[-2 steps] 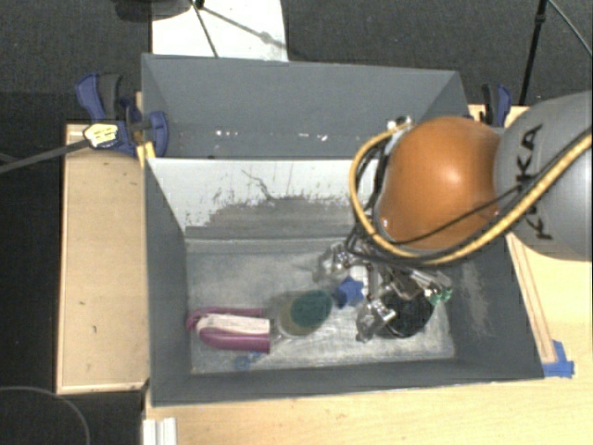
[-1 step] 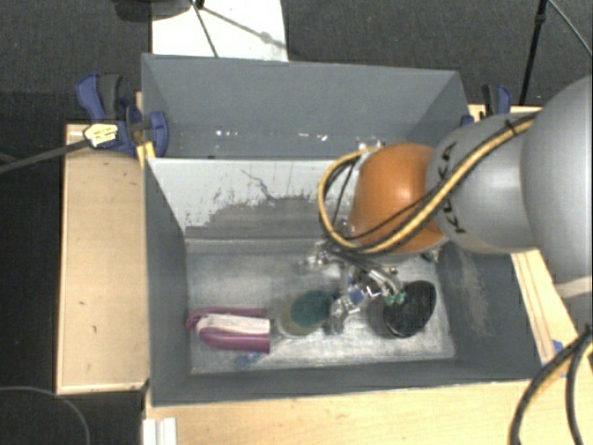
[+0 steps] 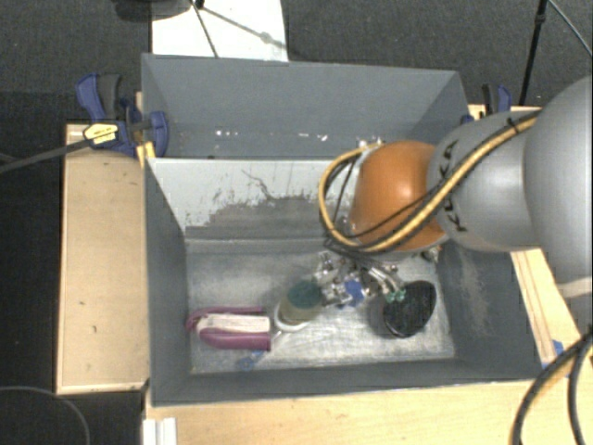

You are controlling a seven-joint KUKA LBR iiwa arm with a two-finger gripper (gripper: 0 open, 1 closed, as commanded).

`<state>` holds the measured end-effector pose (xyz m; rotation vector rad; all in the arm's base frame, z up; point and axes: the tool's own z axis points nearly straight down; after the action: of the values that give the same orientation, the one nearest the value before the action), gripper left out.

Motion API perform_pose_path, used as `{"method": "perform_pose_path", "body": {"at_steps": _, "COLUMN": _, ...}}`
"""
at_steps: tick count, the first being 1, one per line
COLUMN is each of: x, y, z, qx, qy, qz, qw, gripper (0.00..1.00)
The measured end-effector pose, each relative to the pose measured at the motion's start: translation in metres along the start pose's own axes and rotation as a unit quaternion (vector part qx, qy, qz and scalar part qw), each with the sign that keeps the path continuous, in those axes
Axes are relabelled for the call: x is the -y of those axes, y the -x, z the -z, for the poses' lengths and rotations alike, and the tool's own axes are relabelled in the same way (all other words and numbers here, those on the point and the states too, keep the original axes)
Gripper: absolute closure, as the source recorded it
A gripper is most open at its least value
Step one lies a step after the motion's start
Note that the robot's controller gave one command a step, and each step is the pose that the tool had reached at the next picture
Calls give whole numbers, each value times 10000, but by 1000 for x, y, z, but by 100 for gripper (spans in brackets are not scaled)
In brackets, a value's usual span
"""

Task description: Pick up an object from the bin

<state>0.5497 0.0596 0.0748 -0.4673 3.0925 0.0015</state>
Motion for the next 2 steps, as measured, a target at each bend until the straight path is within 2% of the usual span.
{"method": "perform_pose_path", "body": {"at_steps": 1, "x": -7, "y": -5, "z": 148, "qx": -13, "qy": -2, "qz": 617, "qw": 9981, "gripper": 100}}
{"method": "perform_pose_path", "body": {"at_steps": 2, "x": -7, "y": -6, "z": 143, "qx": -52, "qy": 10, "qz": 614, "qw": 9981, "gripper": 0}}
